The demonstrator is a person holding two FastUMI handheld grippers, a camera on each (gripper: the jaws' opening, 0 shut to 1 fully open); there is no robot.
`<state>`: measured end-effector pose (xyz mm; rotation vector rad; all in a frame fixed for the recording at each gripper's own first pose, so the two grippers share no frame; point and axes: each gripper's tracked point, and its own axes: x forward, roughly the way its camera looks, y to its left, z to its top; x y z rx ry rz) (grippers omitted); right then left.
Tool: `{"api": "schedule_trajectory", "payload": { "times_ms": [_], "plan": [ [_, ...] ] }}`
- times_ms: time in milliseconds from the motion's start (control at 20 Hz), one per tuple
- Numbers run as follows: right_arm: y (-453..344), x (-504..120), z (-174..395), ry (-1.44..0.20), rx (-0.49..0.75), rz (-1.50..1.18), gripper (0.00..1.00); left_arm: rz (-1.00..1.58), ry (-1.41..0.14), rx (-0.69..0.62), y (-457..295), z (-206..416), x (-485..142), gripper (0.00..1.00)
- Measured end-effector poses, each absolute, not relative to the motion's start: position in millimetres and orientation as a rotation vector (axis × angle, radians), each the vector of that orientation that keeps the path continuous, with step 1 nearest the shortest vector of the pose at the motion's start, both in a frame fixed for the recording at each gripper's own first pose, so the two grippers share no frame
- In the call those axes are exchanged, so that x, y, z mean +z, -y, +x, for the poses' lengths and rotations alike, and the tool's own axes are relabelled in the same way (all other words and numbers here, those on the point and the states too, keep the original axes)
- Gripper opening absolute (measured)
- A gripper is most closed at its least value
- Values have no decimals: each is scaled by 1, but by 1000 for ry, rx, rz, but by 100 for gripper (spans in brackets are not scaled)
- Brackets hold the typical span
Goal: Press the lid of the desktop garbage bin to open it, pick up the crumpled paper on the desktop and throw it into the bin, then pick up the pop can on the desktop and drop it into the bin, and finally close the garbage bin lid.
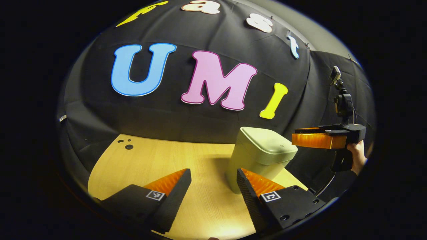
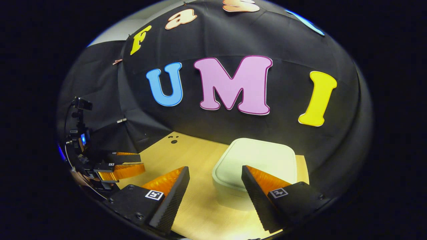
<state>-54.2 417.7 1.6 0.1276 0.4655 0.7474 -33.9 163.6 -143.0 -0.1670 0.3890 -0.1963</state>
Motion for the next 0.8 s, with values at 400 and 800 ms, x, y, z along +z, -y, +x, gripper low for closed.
{"api": "schedule_trajectory", "payload": {
  "times_ms": [400,800],
  "plan": [
    [-424,10,-91,-439,754,225,99,-137,-348,-206,-153,-43,-130,89],
    [-421,-8,-110,-478,726,281,99,-122,-347,-192,-158,-47,-132,89]
  ]
}}
